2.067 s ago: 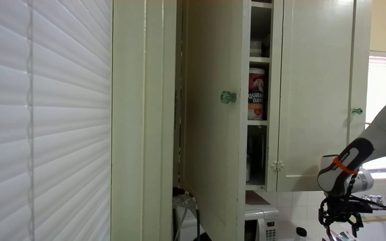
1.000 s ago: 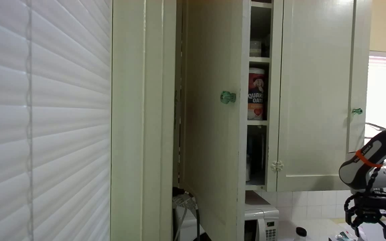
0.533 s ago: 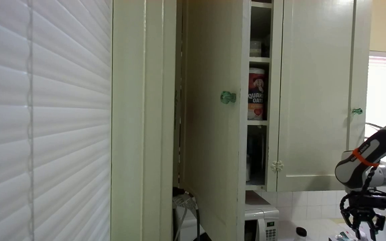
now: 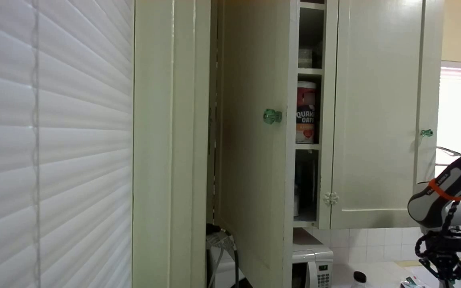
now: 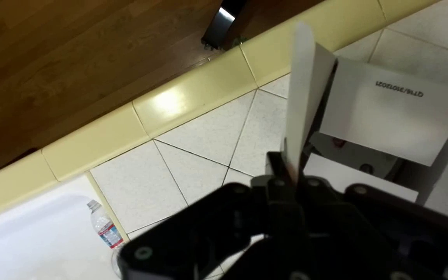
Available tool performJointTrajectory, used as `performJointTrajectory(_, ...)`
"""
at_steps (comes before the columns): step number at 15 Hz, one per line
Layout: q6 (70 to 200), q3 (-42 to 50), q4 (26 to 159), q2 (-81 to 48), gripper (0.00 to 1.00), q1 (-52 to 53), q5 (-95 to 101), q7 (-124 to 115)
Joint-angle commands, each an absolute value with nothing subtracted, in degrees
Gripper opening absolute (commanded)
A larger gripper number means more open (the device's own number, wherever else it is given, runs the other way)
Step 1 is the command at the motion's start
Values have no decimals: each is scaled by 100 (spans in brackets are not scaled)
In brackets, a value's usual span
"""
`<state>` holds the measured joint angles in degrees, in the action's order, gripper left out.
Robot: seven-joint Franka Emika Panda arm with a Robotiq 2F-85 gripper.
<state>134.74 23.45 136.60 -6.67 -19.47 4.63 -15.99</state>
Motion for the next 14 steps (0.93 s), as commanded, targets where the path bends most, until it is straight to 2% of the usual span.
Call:
performJointTrajectory(1, 13383, 2426, 13898, -495, 3, -2059, 660, -1508)
performJointTrajectory(3, 13393, 2431, 13906, -514, 8, -2090, 595, -1452)
performJointTrajectory(5, 13436, 2413, 13916, -512, 33, -2100, 559, -1420)
performJointTrajectory(6, 13452, 2401, 13905, -505, 34, -2092, 540, -1438)
performJointTrajectory(7, 13465, 2391, 13890, -499, 40, -2077, 555, -1479)
performJointTrajectory(14, 13563, 2206, 13965, -35, 92, -1973, 628, -1484)
